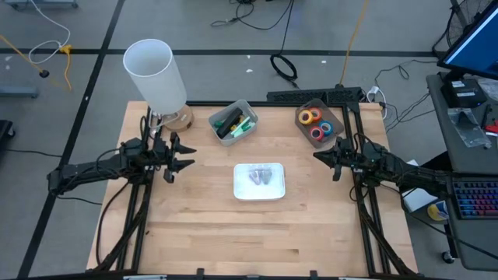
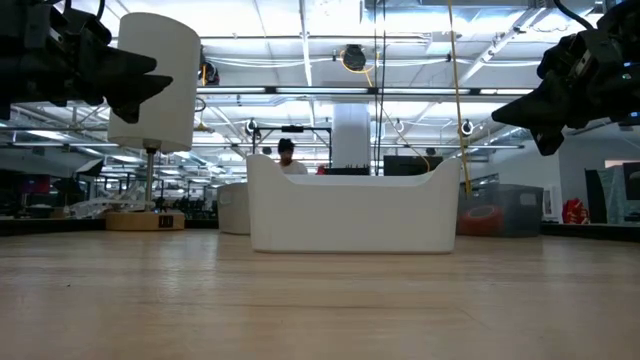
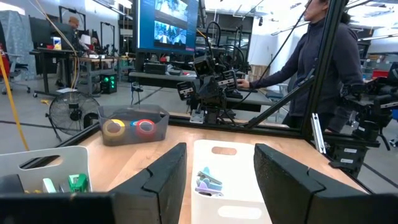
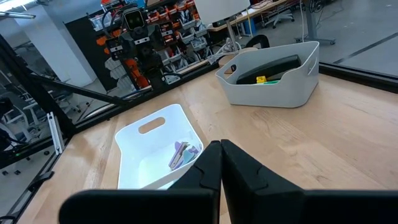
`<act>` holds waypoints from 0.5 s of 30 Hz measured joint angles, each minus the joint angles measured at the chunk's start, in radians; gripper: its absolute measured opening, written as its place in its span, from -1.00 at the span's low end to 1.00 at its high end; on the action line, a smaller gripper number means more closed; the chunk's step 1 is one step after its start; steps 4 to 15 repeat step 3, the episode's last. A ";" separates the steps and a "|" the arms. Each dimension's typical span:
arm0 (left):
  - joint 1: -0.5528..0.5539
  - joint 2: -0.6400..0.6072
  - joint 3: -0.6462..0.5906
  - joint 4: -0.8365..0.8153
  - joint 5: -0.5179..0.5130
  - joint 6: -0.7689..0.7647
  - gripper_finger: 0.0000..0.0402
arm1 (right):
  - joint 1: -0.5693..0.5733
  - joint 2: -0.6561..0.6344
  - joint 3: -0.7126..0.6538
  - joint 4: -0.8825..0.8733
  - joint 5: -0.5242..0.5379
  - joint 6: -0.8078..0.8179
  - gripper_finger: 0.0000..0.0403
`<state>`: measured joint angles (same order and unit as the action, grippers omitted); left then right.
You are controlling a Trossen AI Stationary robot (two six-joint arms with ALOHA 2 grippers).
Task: Pick and place Stapler, Stapler remover, tape
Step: Return to Home Position
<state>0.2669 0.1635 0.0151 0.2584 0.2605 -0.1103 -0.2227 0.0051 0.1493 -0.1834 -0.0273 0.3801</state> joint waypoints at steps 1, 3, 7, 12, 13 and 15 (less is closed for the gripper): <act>0.000 0.000 0.000 0.000 0.000 0.000 -0.07 | 0.000 0.000 0.000 0.000 0.000 0.000 -1.00; 0.000 0.000 0.000 0.000 0.000 -0.001 -0.07 | 0.000 0.000 0.000 0.000 0.000 0.000 -1.00; 0.000 0.000 0.000 0.000 0.000 -0.001 -0.07 | 0.000 0.000 0.000 0.000 0.000 0.000 -1.00; 0.000 0.000 0.000 0.000 0.000 -0.001 -0.07 | 0.000 0.000 0.000 0.000 0.000 0.000 -1.00; 0.000 0.000 0.000 0.000 0.000 -0.001 -0.07 | 0.000 0.000 0.000 0.000 0.000 0.000 -1.00; 0.000 0.000 0.000 0.000 0.000 -0.001 -0.07 | 0.000 0.000 0.000 0.000 0.000 0.000 -1.00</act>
